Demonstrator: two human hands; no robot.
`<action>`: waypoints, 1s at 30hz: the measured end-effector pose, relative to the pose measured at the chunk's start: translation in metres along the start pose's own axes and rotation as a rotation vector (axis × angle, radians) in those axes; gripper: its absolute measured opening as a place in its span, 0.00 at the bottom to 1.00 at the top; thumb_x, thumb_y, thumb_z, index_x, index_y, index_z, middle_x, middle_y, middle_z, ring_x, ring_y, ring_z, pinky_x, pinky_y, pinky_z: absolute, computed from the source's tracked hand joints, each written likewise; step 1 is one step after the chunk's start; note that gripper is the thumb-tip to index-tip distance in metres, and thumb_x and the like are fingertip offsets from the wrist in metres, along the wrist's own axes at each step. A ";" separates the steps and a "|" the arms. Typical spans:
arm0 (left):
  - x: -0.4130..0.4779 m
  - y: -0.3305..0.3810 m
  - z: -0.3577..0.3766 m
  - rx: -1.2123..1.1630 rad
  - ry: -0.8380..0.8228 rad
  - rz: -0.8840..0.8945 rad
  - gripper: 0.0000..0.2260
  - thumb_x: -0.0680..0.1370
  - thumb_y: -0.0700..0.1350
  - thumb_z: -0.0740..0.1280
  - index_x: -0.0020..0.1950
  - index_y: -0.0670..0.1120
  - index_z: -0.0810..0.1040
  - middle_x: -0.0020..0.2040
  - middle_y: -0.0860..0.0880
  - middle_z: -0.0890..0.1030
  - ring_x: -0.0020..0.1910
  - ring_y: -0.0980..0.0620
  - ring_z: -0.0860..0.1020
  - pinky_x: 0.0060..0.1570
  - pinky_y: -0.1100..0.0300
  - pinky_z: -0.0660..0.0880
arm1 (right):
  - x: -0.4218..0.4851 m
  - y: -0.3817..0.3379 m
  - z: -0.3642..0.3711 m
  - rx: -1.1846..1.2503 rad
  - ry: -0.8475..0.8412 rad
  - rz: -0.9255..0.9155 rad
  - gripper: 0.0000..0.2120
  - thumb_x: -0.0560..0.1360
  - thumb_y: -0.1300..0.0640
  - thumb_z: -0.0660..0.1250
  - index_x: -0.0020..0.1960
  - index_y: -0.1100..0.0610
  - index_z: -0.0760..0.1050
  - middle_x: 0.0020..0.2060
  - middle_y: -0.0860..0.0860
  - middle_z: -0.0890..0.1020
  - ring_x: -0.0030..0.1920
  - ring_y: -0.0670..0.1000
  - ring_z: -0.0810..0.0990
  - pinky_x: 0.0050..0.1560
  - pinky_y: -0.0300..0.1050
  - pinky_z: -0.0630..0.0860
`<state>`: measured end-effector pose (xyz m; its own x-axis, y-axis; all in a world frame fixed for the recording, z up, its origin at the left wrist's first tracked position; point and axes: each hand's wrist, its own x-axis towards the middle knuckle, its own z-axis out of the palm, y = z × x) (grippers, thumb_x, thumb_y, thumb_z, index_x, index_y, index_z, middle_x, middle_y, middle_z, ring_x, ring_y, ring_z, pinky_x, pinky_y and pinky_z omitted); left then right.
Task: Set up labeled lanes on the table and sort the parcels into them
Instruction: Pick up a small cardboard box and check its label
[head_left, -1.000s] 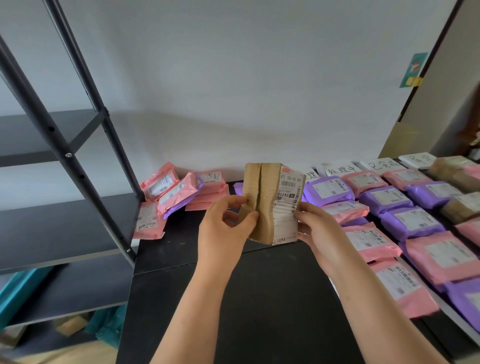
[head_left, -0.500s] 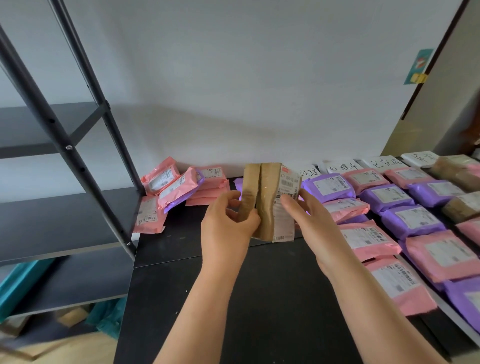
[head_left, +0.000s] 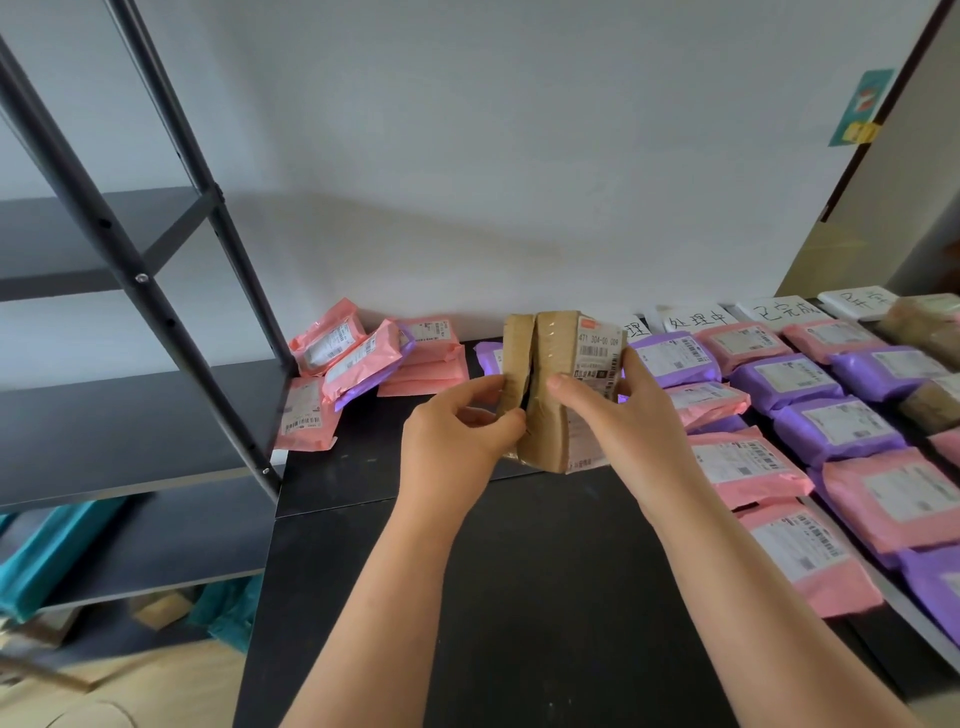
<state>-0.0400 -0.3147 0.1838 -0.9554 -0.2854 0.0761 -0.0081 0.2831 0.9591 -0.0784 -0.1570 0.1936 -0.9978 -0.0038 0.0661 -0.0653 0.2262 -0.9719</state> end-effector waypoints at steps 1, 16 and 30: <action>0.001 0.000 0.000 -0.014 0.002 -0.008 0.15 0.73 0.44 0.73 0.60 0.52 0.83 0.44 0.56 0.85 0.44 0.58 0.83 0.45 0.64 0.79 | 0.000 -0.001 0.000 -0.011 0.001 -0.003 0.19 0.72 0.45 0.73 0.59 0.40 0.71 0.47 0.35 0.79 0.45 0.30 0.77 0.41 0.34 0.70; 0.010 -0.007 -0.003 -0.136 -0.030 -0.037 0.15 0.74 0.42 0.74 0.58 0.57 0.82 0.47 0.58 0.85 0.46 0.61 0.82 0.48 0.62 0.77 | -0.001 -0.006 -0.002 -0.060 -0.033 -0.088 0.21 0.72 0.44 0.74 0.59 0.36 0.66 0.48 0.30 0.75 0.44 0.23 0.73 0.38 0.27 0.70; 0.006 -0.008 -0.007 -0.413 -0.084 -0.133 0.17 0.77 0.56 0.67 0.61 0.49 0.80 0.53 0.50 0.85 0.54 0.51 0.83 0.62 0.48 0.76 | -0.004 -0.004 -0.006 -0.021 -0.041 -0.143 0.15 0.78 0.55 0.68 0.61 0.39 0.74 0.50 0.34 0.82 0.49 0.34 0.80 0.42 0.30 0.78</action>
<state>-0.0439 -0.3251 0.1784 -0.9749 -0.2142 -0.0610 -0.0299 -0.1455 0.9889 -0.0740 -0.1520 0.1985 -0.9781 -0.0773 0.1933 -0.2065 0.2413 -0.9482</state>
